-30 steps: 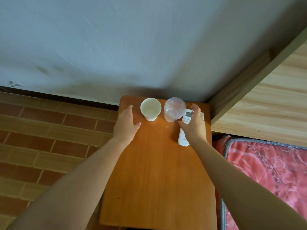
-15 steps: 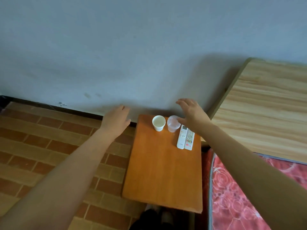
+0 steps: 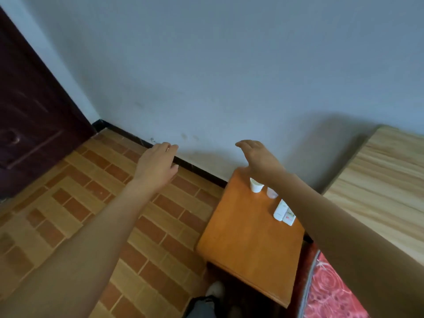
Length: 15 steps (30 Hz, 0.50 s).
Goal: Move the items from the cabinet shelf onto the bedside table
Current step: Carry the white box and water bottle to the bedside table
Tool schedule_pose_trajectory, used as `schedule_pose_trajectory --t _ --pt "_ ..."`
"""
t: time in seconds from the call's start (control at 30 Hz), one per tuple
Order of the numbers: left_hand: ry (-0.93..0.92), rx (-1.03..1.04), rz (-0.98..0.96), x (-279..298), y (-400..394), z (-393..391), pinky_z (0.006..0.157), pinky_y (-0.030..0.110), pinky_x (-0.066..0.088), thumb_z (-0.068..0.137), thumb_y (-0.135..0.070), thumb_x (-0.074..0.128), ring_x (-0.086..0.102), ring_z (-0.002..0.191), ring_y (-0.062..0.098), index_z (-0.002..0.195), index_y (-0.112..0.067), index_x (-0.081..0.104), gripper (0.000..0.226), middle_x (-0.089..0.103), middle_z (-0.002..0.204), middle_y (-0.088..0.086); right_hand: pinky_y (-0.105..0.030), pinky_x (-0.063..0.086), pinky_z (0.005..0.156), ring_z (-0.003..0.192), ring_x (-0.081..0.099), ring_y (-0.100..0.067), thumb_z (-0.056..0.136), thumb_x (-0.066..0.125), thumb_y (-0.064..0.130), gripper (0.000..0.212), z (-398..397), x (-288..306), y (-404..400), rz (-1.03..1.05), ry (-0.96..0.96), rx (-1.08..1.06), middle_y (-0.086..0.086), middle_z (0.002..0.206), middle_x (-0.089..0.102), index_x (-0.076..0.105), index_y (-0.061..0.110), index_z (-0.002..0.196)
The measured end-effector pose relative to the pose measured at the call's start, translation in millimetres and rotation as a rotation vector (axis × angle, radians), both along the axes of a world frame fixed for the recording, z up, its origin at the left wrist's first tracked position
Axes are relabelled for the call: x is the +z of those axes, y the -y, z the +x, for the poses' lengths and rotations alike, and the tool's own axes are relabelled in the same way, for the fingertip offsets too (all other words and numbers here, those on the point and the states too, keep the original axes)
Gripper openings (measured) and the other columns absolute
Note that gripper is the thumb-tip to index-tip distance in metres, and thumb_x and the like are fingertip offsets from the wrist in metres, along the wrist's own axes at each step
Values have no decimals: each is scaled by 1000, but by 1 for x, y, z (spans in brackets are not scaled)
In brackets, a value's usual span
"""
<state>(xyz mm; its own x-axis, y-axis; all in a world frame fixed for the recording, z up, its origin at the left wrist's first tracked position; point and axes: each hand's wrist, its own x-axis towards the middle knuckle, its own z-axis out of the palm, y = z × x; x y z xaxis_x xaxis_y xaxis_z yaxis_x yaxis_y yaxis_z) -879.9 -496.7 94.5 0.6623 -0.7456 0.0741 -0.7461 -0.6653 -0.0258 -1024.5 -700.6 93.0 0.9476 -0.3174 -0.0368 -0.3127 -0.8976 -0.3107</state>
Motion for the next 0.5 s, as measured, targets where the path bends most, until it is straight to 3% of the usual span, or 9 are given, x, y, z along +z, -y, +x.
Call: schedule_pose_trajectory --t 0.37,0.5 --pt "-39 462 -47 3 -213 -16 96 38 42 89 -28 57 42 124 27 139 -11 37 57 45 135 10 -32 26 109 136 24 -22 90 54 23 58 78 8 -158 1 -11 467 -7 148 30 29 11 141" --pt "-25 681 -56 8 -304 -41 94 36 41 88 -28 57 44 122 27 137 -12 38 55 45 136 10 -33 31 104 129 35 -25 86 59 21 54 105 9 -245 28 33 638 -9 139 41 38 7 134"
